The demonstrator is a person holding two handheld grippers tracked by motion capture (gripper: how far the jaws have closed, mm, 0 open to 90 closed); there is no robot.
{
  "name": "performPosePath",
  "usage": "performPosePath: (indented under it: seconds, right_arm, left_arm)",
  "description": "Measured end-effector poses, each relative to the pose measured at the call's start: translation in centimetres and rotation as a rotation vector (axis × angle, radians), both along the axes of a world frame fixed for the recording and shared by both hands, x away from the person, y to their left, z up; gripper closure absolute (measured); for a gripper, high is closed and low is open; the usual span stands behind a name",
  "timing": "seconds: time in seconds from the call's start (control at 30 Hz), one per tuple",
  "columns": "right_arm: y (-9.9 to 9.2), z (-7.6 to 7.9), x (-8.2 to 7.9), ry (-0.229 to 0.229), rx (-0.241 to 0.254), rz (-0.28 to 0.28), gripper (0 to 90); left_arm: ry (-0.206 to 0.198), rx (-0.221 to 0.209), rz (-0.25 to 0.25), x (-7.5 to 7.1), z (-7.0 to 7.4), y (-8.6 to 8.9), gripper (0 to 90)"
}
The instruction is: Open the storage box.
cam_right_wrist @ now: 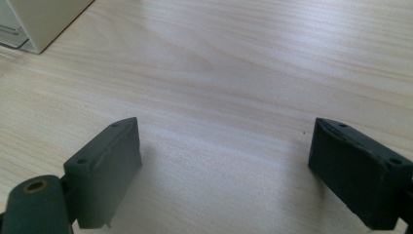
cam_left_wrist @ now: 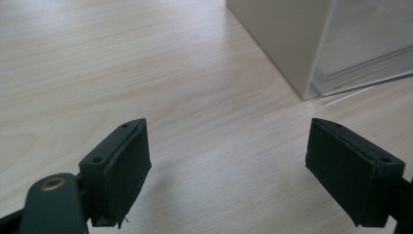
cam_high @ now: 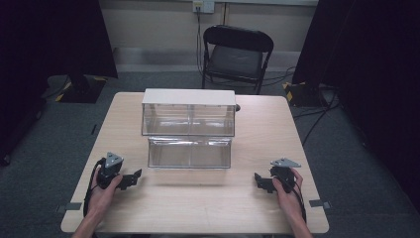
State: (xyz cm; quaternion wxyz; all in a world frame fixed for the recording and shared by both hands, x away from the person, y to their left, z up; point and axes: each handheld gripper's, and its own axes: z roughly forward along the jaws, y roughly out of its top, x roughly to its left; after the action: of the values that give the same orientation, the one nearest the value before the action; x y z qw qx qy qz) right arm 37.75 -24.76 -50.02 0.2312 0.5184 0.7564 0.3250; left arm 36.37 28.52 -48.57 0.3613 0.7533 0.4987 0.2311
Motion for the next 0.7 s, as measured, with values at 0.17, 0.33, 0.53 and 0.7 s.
performPosePath:
  seconds: [0.17,0.33,0.53,0.7]
  right_arm:
    - [0.0,0.0,0.0,0.0,0.0,0.0,11.1]
    - [0.0,0.0,0.0,0.0,-0.001,0.0,11.1]
    - [0.0,0.0,0.0,0.0,0.0,0.0,11.1]
    - [0.0,0.0,0.0,0.0,0.0,0.0,11.1]
  left_arm:
    - [-0.017,-0.008,-0.024,-0.1,0.4,-0.5,16.2]
    - [-0.038,-0.026,-0.051,-0.4,1.0,-1.1,16.2]
    - [-0.044,-0.049,-0.078,-0.5,1.3,-1.8,16.2]
    - [-0.038,-0.054,-0.101,-0.4,1.3,-2.3,16.3]
